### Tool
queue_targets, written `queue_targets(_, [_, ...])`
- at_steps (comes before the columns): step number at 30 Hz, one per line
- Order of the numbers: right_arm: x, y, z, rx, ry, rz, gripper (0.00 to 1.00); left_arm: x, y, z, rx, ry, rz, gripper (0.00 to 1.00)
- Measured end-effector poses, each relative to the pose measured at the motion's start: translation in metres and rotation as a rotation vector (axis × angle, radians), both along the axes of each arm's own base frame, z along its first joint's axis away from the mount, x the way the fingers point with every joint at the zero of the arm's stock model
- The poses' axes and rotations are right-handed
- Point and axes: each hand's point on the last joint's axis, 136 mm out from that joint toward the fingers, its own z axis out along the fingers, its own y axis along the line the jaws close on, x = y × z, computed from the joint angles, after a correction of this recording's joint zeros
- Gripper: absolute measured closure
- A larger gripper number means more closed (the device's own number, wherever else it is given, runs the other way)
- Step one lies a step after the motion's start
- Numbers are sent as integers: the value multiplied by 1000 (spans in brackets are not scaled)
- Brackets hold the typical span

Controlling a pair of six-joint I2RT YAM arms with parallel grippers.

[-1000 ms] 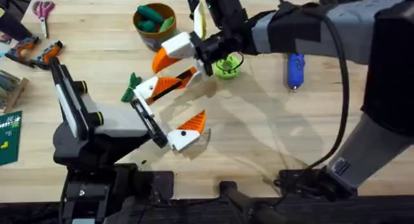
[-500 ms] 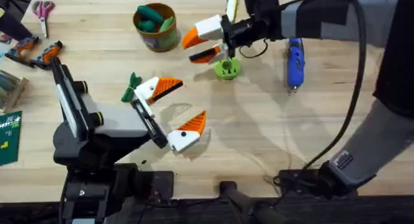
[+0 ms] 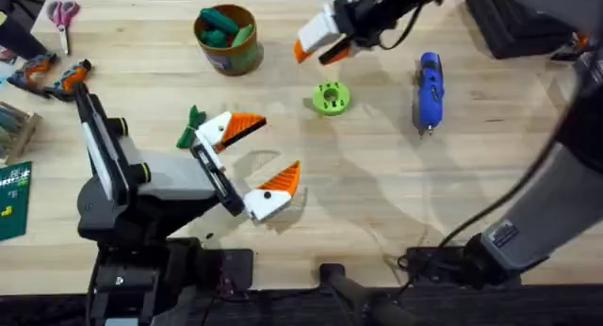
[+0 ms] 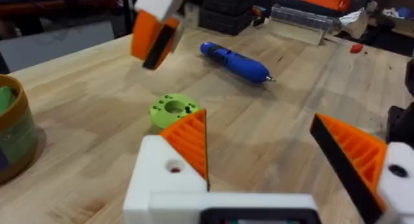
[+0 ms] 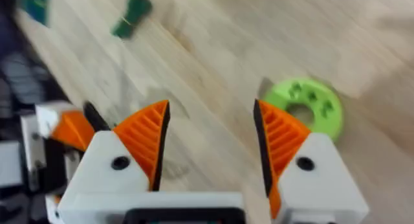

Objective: Pick up the gripper from the table and insert it into the empty holder that is missing its gripper. Then pick up a screw, insert it into the mounting hole, and use the screwdriver to tighten it. Finally, clean up the table by picking up the vegetable and placing it into the bucket.

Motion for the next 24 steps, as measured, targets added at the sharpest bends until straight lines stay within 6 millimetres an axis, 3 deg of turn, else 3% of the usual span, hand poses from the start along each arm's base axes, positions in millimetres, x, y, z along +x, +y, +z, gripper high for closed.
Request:
queue_targets(7, [-38,-44,29,-227,-54,25,286,0,0,0,0,0,0,15])
queue_targets(12, [-57,-57,42,-326,-106,32,287,0,0,0,0,0,0,15])
queue_targets(19, [-89,-71,34,-326,-209,-33,287,0,0,0,0,0,0,15])
queue_targets(24, [-87,-76,34,-286,-363,-103,285,0,0,0,0,0,0,15])
